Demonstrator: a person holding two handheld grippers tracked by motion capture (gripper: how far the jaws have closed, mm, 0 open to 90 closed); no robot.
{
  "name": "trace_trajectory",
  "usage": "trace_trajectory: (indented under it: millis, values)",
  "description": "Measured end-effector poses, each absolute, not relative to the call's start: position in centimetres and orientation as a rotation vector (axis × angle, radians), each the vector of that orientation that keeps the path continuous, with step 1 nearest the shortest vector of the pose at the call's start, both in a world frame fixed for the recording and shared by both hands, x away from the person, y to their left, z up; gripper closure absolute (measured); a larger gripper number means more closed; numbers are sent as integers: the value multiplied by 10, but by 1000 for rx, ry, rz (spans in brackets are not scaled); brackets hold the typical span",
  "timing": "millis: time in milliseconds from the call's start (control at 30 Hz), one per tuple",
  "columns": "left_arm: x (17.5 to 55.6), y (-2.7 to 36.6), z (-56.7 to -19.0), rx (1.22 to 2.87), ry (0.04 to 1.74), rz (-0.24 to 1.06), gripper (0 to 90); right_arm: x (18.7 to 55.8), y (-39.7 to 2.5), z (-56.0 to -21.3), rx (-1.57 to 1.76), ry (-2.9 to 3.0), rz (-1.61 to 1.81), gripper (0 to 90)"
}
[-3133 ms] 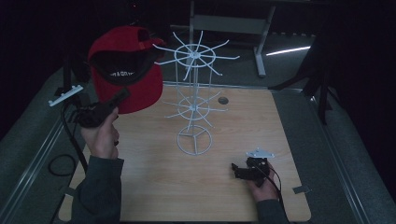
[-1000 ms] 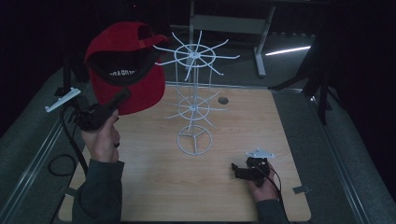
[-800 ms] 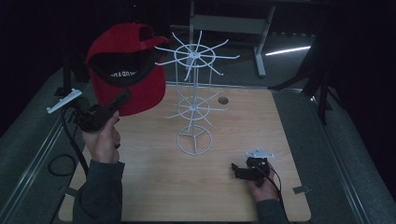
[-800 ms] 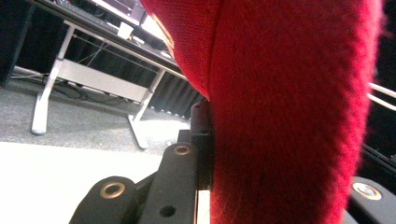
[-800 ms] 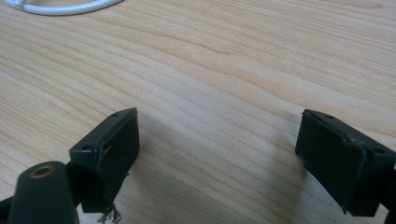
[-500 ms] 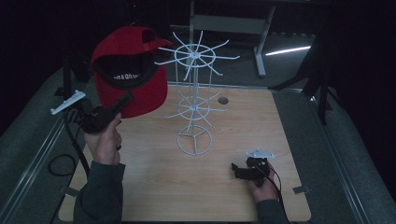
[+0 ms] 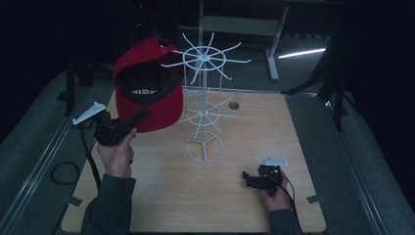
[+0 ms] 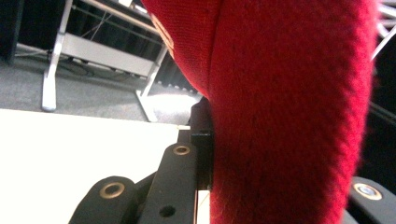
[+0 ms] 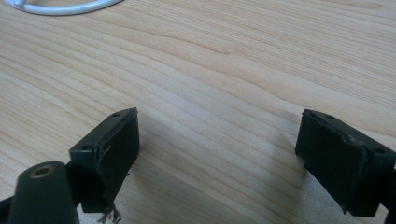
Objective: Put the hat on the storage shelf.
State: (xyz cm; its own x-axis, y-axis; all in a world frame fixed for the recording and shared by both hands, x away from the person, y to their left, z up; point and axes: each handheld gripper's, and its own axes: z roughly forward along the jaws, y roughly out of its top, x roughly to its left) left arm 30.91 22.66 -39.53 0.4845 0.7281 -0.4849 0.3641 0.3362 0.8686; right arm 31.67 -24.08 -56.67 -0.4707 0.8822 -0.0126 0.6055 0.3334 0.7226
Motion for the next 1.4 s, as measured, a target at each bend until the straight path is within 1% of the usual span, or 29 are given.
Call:
trace_trajectory:
  millis: [167, 300, 567, 767, 967, 1167, 1400]
  values:
    - [312, 222, -408, 1311, 1126, 314, 829, 317, -241, -567, 1312, 2200, 930, 134]
    - [313, 221, -416, 1313, 1134, 297, 826, 317, -241, -567, 1313, 2199, 931, 134]
    - [313, 222, -421, 1342, 1134, 290, 799, 317, -241, -567, 1314, 2199, 931, 134]
    - [311, 226, -422, 1332, 1133, 286, 651, 317, -241, -567, 1314, 2198, 932, 134]
    - [309, 231, -424, 1328, 1150, 276, 547, 317, -241, -567, 1314, 2198, 932, 134]
    - [308, 233, -424, 1358, 1157, 282, 457, 317, -241, -567, 1313, 2198, 932, 134]
    - [305, 234, -424, 1378, 1162, 295, 388, 317, -241, -567, 1314, 2198, 932, 134]
